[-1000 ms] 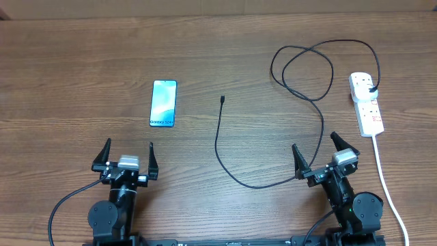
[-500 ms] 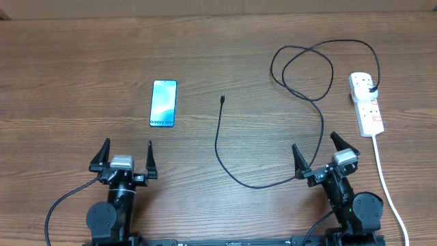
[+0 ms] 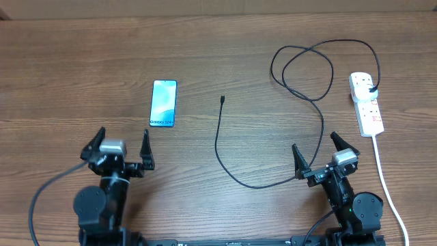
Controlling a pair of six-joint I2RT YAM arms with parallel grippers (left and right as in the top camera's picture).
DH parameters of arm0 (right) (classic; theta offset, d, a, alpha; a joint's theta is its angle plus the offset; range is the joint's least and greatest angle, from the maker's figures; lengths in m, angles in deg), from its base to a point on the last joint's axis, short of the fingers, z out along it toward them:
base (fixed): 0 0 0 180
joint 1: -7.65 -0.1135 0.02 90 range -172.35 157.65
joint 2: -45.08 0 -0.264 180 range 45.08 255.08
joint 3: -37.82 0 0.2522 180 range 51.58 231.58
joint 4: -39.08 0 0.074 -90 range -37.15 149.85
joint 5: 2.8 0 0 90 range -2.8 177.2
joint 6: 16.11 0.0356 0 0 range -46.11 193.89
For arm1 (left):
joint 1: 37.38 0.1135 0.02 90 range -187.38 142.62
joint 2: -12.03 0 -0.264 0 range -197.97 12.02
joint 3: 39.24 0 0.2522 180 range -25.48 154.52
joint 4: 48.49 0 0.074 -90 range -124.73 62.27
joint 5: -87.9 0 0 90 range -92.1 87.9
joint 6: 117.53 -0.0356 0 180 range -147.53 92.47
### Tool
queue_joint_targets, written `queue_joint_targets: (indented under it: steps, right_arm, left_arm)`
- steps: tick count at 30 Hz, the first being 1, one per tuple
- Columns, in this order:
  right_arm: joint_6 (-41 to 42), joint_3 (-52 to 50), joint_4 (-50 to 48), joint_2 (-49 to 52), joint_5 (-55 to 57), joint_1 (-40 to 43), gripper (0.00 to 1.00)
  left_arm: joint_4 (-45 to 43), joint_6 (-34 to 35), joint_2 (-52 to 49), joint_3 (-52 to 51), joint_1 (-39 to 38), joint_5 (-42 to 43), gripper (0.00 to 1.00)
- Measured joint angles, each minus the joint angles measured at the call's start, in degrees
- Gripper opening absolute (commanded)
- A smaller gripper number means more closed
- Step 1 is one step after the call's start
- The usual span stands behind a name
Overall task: Plug charger to phone and switch on socket
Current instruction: 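Reach the left gripper down to the phone and grasp its bottom edge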
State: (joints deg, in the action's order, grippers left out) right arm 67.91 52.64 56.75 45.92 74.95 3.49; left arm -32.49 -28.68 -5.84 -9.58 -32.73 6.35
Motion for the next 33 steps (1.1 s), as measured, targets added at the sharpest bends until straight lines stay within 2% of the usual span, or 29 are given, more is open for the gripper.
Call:
queue_joint_targets:
  steps: [8,17,33]
  right_arm:
    - [-0.04,0.00,-0.02,0.00,0.00,0.00,1.00]
    - [-0.02,0.00,0.07,0.00,0.02,0.00,1.00]
    - [-0.02,0.00,-0.04,0.00,0.00,0.00,1.00]
  left_arm:
    - [7.37,0.20,-16.72,13.81,0.00,1.20,1.00]
    - [20.96,0.22,-37.48,32.74,0.00,2.05,1.00]
    - [57.46,0.20,-76.91,78.16,-0.66,6.21,1.00]
